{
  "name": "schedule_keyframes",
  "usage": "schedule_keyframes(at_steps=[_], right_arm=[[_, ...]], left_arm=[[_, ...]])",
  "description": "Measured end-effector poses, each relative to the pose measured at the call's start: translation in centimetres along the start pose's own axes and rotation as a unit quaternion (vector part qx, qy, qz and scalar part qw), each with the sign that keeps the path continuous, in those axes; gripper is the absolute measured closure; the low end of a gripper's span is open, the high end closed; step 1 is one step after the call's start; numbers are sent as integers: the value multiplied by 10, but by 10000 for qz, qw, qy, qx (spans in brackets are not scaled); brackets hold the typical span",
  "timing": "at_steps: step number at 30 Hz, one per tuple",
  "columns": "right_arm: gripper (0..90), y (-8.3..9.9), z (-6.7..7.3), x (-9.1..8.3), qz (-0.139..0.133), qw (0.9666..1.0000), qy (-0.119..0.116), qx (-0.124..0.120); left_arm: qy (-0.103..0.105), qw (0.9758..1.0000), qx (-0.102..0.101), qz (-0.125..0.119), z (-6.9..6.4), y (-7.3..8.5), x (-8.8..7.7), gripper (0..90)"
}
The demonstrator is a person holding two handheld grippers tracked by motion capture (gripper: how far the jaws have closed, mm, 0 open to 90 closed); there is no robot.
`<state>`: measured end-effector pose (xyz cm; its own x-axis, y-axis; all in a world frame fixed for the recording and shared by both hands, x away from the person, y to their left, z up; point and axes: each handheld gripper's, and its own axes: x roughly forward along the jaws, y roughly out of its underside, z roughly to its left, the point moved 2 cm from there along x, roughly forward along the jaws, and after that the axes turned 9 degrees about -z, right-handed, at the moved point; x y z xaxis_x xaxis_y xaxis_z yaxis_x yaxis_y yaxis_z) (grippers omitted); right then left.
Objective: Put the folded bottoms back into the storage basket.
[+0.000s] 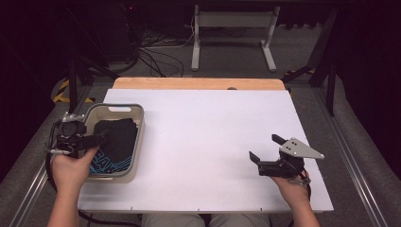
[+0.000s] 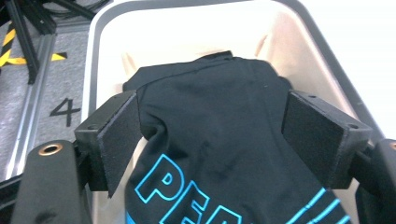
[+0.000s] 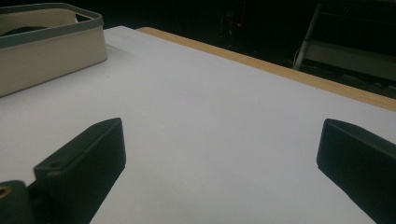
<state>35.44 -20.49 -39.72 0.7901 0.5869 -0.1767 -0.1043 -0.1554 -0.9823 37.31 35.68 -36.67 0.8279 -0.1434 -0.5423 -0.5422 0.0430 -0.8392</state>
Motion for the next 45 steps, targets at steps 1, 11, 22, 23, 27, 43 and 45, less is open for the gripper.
schedule_keyframes(at_steps=[1,11,22,23,27,43,45], right_arm=[[21,0,0,0,1,10000,2,3],[21,0,1,0,9,10000,-9,-6],[21,1,2,1,24,10000,-6,-11],[21,1,2,1,24,10000,-6,-11],[21,1,2,1,9,10000,-8,-23],[18,0,0,-1,-54,10000,33,-27],[16,0,0,-1,-53,10000,36,-31]], left_arm=[[28,10000,-14,-51,0,0,-2,199],[198,9965,-347,-731,-8,14,-21,56],[204,9862,-254,-1624,-35,33,-35,35],[204,9862,-254,-1624,-35,33,-35,35],[261,9845,-191,-1722,-43,36,-33,35],[787,9816,133,-1733,-87,26,-25,5],[846,9814,194,-1713,-91,25,-23,4]])
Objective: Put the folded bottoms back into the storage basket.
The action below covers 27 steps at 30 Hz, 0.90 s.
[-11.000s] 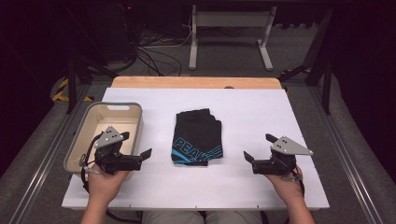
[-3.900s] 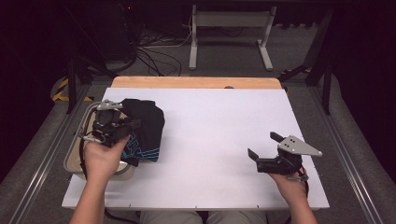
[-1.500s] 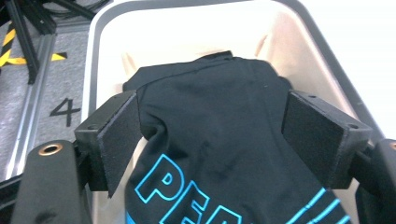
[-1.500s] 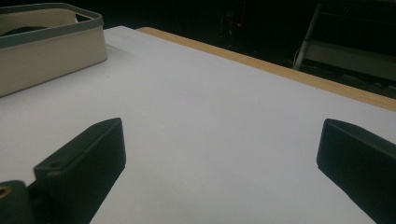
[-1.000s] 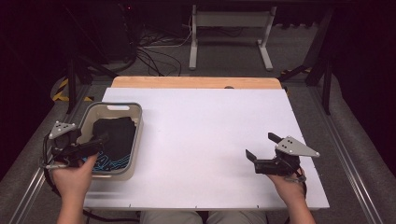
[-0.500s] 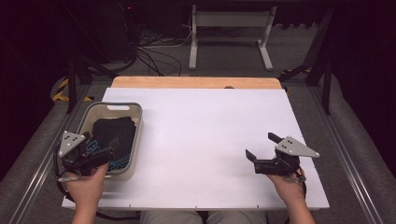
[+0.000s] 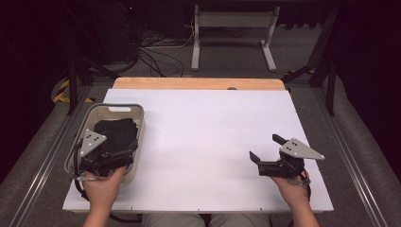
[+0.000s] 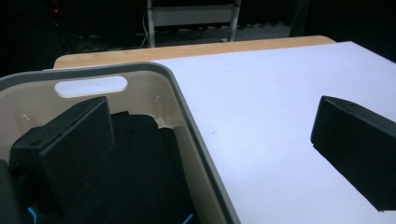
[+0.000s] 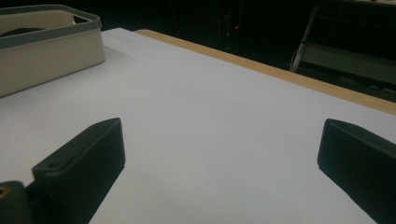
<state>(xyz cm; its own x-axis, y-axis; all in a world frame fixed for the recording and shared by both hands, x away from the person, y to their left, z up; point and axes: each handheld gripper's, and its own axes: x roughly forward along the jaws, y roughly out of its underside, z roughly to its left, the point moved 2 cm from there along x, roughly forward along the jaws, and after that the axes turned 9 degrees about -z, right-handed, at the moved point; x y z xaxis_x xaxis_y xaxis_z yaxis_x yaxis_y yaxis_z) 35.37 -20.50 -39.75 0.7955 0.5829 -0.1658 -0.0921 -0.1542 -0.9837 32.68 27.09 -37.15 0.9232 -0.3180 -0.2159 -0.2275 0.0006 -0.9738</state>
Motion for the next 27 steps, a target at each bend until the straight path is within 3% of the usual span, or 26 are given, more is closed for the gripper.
schedule_keyframes(at_steps=[13,27], right_arm=[[3,0,0,0,4,10000,-17,-6],[1,2,0,2,-16,10000,-35,-18]], left_arm=[[409,9991,88,-18,-26,-2,13,3],[650,9977,202,0,-42,0,24,5]])
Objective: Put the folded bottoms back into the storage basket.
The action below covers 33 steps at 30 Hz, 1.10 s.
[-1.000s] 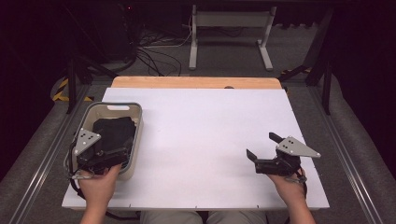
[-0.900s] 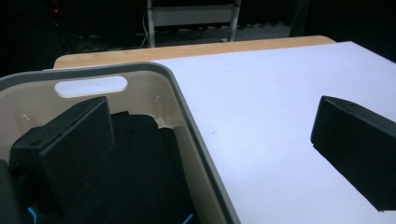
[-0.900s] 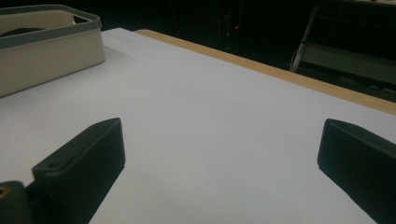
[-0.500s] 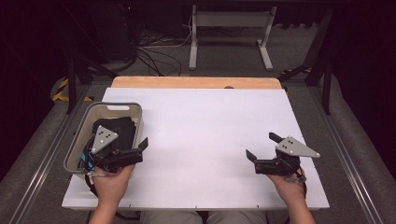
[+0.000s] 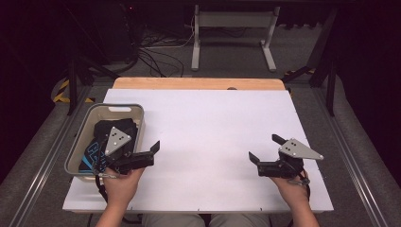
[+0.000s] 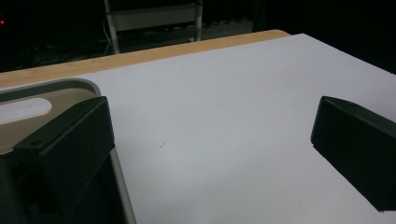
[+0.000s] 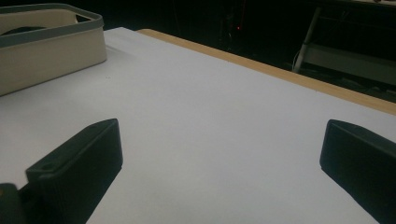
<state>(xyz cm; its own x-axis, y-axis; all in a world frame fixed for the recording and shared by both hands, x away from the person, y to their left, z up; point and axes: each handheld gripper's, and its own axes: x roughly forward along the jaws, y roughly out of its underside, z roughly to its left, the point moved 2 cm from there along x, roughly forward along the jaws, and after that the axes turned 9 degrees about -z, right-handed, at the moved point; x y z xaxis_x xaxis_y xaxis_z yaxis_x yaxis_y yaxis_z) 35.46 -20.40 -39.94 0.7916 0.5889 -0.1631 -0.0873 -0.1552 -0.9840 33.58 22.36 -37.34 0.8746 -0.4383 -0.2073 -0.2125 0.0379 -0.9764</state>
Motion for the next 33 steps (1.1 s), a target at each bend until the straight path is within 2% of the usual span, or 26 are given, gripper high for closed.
schedule_keyframes(at_steps=[12,17,21,25,33], right_arm=[[1,-1,-2,-3,-69,10000,28,25],[2,-1,-3,-4,-84,10000,36,26],[2,-1,-3,-3,-76,10000,52,18],[2,0,-3,-3,-60,10000,63,20],[2,2,-1,0,1,10000,44,-25]], left_arm=[[229,9997,39,29,-9,-1,12,5],[523,9986,67,-91,-16,0,14,5],[672,9977,97,-89,-19,2,16,5],[718,9973,95,-85,-19,4,15,5],[684,9975,63,-192,-13,5,10,6]])
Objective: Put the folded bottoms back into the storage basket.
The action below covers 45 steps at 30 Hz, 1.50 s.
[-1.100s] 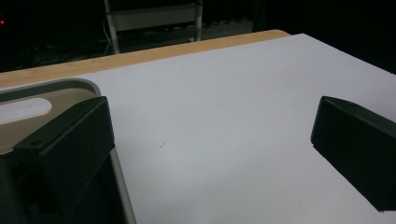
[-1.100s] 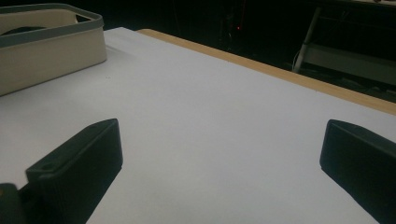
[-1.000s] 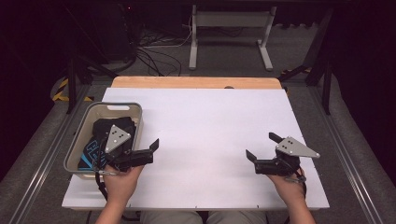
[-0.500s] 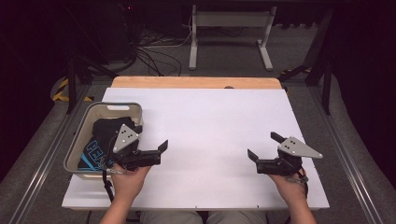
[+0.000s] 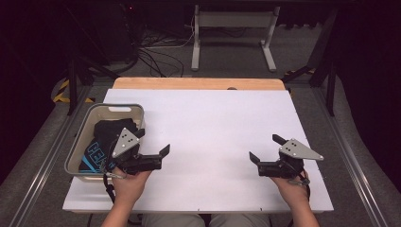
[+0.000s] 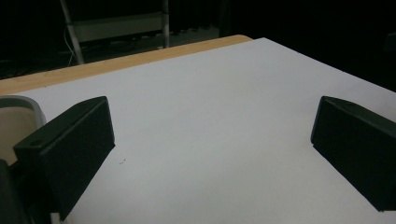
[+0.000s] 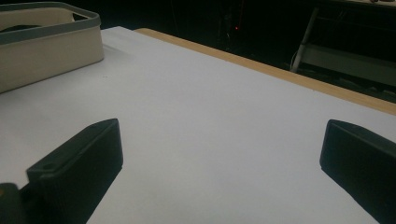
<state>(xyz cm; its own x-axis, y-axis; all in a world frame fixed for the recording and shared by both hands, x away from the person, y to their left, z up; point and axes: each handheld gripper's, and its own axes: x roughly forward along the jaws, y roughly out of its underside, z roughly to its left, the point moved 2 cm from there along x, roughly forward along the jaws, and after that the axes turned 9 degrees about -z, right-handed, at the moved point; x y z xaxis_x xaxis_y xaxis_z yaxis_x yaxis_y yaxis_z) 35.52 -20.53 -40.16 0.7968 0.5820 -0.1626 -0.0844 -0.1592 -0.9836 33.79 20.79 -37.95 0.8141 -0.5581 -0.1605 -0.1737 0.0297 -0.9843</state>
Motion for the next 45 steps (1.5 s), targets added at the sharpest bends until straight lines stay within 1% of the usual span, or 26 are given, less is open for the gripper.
schedule_keyframes(at_steps=[7,10,13,16,25,28,45], right_arm=[[2,0,1,1,9,10000,-23,-7],[2,1,1,1,11,10000,-23,-11],[2,1,1,0,15,10000,-15,-7],[2,1,1,-1,16,10000,2,-12],[2,0,-1,-4,-21,10000,56,-1],[2,0,-1,-4,-9,10000,59,-4],[2,1,0,-3,32,10000,90,-6]], left_arm=[[-40,10000,36,62,2,3,-1,6],[-42,10000,38,44,3,3,-1,6],[2,10000,0,39,3,2,0,6],[31,10000,8,83,3,3,1,8],[66,10000,8,43,3,2,2,8],[70,10000,-31,-7,3,0,1,8],[139,9998,-105,-33,5,0,-2,7]])
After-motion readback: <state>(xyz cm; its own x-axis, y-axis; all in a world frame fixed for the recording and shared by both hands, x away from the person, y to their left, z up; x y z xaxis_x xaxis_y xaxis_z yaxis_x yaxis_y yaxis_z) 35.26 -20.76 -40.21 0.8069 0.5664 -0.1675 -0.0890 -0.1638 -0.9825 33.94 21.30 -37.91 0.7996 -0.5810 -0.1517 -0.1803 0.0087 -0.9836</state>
